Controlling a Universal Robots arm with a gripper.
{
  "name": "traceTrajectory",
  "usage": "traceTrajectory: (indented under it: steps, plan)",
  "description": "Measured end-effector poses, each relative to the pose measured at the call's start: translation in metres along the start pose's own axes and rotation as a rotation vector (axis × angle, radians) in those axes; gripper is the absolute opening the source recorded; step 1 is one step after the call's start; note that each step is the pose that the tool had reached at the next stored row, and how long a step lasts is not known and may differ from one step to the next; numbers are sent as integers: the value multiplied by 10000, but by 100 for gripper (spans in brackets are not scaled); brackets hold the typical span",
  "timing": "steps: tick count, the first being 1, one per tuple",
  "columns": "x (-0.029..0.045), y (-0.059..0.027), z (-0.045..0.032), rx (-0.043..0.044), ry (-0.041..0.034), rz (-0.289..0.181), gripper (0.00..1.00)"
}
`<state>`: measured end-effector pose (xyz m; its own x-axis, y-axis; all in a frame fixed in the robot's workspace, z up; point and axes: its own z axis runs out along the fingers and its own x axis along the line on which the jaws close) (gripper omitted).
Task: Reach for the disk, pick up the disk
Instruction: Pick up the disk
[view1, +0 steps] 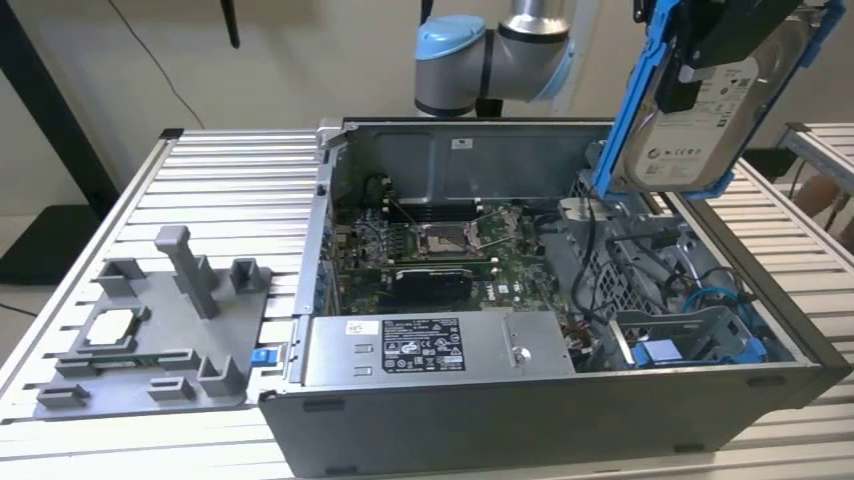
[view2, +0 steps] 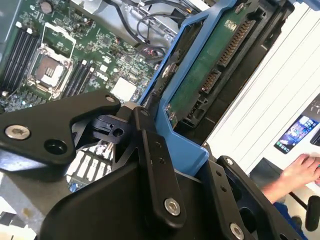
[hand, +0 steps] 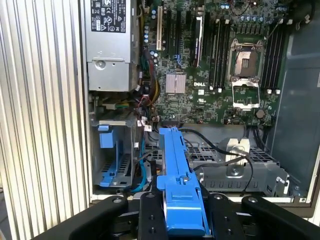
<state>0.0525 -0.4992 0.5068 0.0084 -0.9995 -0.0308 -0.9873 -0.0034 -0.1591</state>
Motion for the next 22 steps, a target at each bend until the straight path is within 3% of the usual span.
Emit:
traceTrajectory:
  steps: [13, 17, 22]
  plan:
    - [16, -9, 2, -1, 1, -3, 0]
    - [108, -54, 20, -8, -1, 0, 0]
    - [259, -51, 36, -6, 4, 33, 0]
